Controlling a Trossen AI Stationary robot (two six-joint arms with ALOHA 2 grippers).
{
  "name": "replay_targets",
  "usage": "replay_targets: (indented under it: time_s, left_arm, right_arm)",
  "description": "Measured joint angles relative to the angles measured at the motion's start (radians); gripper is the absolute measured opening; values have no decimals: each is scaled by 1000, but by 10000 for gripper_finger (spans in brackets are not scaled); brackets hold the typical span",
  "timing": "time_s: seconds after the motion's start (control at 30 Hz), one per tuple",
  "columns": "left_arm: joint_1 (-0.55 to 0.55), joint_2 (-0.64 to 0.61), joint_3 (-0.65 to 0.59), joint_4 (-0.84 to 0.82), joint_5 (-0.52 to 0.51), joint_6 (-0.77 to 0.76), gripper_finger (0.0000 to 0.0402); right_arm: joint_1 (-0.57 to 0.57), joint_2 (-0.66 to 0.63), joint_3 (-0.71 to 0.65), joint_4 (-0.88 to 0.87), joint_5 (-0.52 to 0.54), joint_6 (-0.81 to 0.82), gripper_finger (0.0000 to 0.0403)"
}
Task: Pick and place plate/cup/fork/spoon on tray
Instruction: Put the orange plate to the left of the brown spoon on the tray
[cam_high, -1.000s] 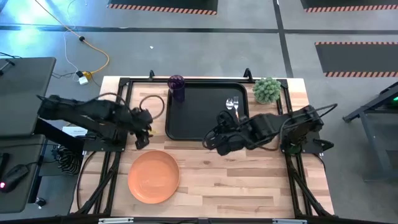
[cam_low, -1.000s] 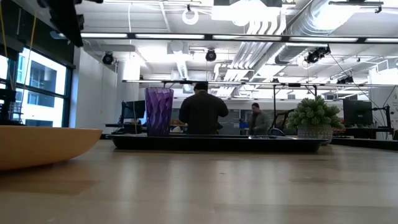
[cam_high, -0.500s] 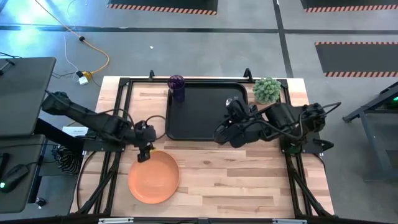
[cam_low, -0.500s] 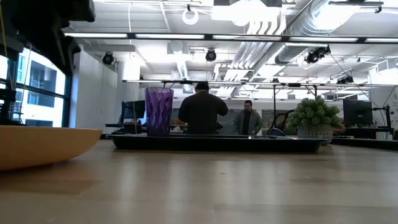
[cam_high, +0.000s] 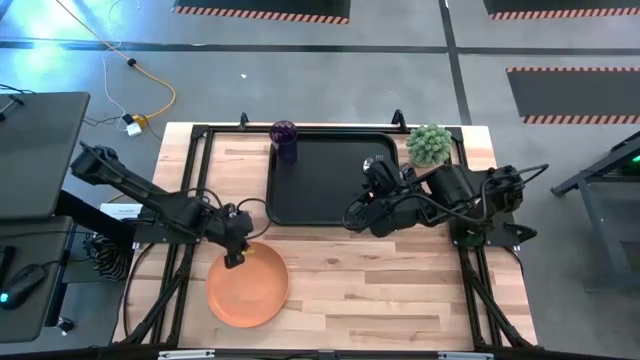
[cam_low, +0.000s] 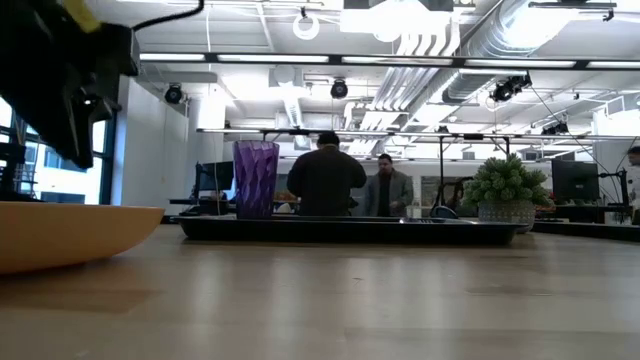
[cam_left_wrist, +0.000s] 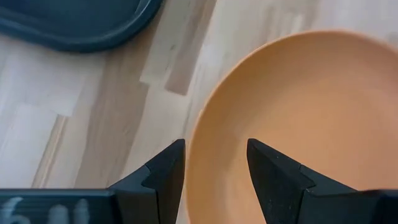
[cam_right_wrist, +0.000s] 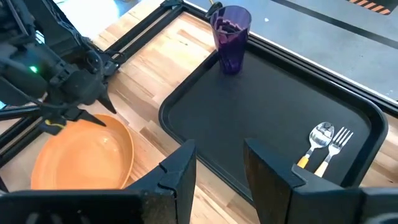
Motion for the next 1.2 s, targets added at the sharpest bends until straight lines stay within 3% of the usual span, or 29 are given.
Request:
replay_targets:
  time_s: [0.63,0.97,1.2]
  left_arm:
    - [0,217,-5,37,-22,-13,161]
    - [0,300,-4,95,28,6,159]
    - [1,314,-4,102,41,-25,99]
  right_arm:
    - [0,0,0,0,0,0,124]
    - [0,0,0,0,0,0,124]
    - [0,0,0,1,0,0,124]
